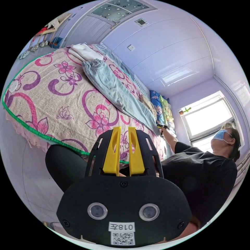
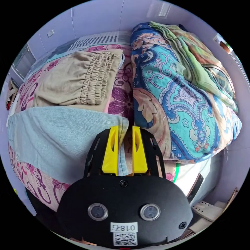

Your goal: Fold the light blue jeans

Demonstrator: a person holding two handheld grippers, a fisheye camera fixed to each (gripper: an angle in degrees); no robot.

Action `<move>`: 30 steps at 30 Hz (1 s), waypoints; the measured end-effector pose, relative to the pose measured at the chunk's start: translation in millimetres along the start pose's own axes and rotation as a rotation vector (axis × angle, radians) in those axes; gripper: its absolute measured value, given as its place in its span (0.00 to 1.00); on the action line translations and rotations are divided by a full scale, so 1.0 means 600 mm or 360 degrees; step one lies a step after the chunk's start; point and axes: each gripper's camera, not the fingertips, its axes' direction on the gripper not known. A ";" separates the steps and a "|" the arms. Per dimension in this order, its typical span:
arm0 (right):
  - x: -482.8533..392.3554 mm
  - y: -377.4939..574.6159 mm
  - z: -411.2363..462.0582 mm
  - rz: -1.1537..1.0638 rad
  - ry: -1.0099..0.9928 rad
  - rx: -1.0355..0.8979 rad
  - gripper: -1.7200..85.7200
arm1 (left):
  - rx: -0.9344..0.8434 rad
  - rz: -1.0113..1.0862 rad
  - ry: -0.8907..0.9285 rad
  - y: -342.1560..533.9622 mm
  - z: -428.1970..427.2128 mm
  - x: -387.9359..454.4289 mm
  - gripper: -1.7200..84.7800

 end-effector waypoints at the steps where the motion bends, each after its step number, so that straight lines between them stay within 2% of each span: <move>1: 0.001 0.005 0.001 -0.0001 -0.0096 0.0040 0.06 | 0.0018 0.0006 0.0002 -0.007 -0.002 0.010 0.08; 6: -0.038 0.084 -0.065 -0.0167 0.0138 0.0408 0.03 | 0.0035 0.0113 0.0073 -0.046 0.014 0.058 0.08; 10: -0.062 0.266 -0.176 -0.0424 -0.0066 0.0913 0.02 | 0.0035 0.0216 0.0181 -0.076 0.052 0.087 0.08; 12: -0.070 0.366 -0.210 -0.0552 -0.0227 0.1029 0.02 | 0.0058 0.0248 0.0245 -0.089 0.072 0.093 0.08; 15: -0.092 0.528 -0.227 -0.0743 -0.0564 0.0983 0.02 | 0.0068 0.0215 0.0336 -0.116 0.117 0.083 0.09; 20: -0.137 0.715 -0.185 -0.0765 -0.0762 0.0642 0.02 | 0.0025 0.0074 0.0353 -0.193 0.207 0.045 0.12; 22: -0.133 0.768 -0.160 -0.0639 -0.0735 0.0533 0.02 | 0.0063 0.0040 0.0311 -0.225 0.222 0.036 0.13; 25: -0.091 0.807 -0.156 -0.0389 -0.0821 0.0593 0.02 | 0.0100 0.0002 0.0196 -0.293 0.243 0.027 0.14; 30: -0.035 0.845 -0.157 -0.0211 -0.0818 0.0553 0.02 | 0.0164 -0.0015 0.0141 -0.420 0.274 0.040 0.15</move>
